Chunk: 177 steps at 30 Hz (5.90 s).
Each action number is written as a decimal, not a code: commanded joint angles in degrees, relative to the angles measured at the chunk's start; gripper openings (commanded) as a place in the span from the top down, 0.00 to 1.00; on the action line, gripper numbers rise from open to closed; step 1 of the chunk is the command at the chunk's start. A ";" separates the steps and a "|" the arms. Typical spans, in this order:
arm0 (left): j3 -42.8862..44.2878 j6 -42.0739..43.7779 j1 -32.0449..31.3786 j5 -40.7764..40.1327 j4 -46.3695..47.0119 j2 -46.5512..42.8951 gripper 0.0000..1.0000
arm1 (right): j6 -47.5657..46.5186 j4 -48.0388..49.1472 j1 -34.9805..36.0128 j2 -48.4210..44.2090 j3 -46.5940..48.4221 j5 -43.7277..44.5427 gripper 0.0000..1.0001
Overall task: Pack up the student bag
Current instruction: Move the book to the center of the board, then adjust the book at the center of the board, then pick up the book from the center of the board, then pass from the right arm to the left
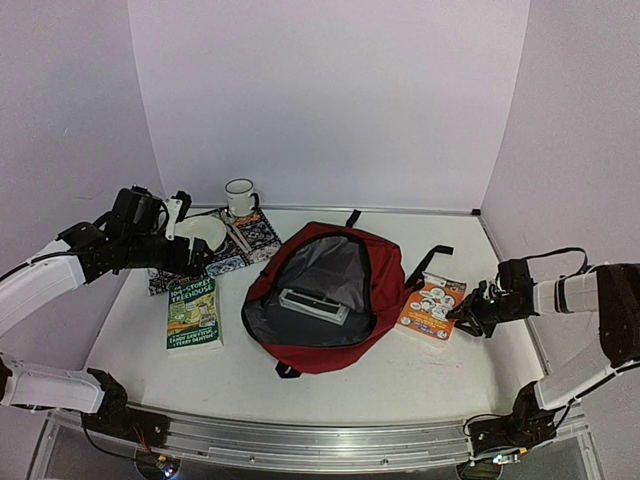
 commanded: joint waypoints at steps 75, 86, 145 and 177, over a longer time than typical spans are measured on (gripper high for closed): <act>-0.54 0.85 0.89 9.87 4.40 2.83 0.00 | 3.08 -1.18 10.94 -2.54 8.58 0.13 0.31; -0.58 0.80 0.92 10.38 4.40 2.91 0.01 | 4.00 0.73 12.17 0.33 8.07 1.92 0.42; -7.04 -42.48 -7.76 35.83 54.08 16.48 0.01 | 21.59 32.08 31.03 -7.28 27.03 6.46 1.00; -21.08 -63.32 -7.73 35.30 95.27 13.18 0.41 | 20.82 39.04 40.83 6.56 30.86 11.96 1.00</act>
